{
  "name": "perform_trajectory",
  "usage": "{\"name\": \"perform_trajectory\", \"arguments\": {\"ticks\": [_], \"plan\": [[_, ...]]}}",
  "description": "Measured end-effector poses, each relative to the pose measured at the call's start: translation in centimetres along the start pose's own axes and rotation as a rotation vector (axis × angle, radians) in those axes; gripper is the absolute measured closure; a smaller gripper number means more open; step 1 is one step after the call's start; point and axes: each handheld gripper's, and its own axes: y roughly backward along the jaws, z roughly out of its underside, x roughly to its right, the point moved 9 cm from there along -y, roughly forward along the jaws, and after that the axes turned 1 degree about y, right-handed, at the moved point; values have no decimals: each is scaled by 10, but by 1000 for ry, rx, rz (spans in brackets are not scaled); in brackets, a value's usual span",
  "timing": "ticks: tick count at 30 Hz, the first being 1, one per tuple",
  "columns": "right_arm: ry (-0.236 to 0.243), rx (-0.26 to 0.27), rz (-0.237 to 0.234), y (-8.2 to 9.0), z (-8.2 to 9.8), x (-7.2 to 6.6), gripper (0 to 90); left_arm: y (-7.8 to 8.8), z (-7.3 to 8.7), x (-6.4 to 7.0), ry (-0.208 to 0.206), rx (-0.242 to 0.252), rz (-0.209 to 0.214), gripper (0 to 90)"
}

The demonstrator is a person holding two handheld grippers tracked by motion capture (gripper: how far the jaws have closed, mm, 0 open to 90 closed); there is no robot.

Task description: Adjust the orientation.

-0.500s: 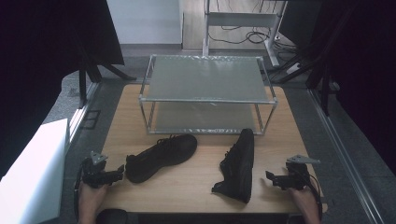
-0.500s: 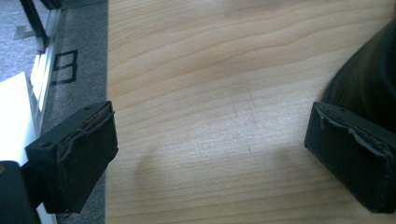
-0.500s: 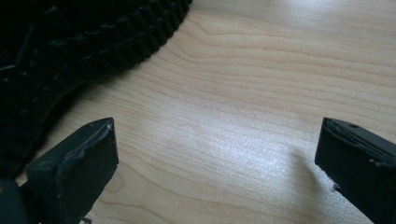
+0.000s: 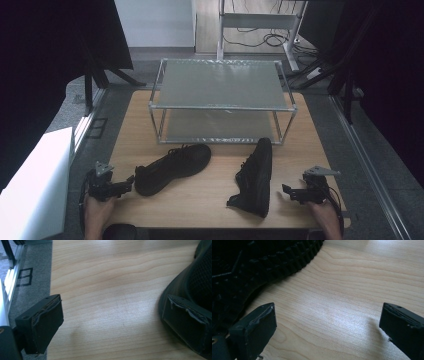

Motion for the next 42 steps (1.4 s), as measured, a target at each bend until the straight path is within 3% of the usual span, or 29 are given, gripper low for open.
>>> {"name": "perform_trajectory", "arguments": {"ticks": [8,23,27,28,33,34,42], "plan": [[-1,-2,-5,0,0,-1,27,1,-7,-7,43,37,-14,31],[-13,-1,-18,-1,1,-1,32,-17,-25,-14,82,61,-4,23],[-8,-5,-20,-2,1,-1,34,-21,-25,-8,48,45,17,11],[-8,-4,-22,-2,1,-1,34,-22,-25,-1,23,33,43,2],[-11,-4,-25,-2,1,-1,35,-19,-24,4,13,31,60,16],[-10,-3,-25,-2,1,-1,35,-16,-23,10,9,30,83,15],[-13,-4,-27,-1,1,-1,35,-8,-20,34,-50,32,95,23]]}}
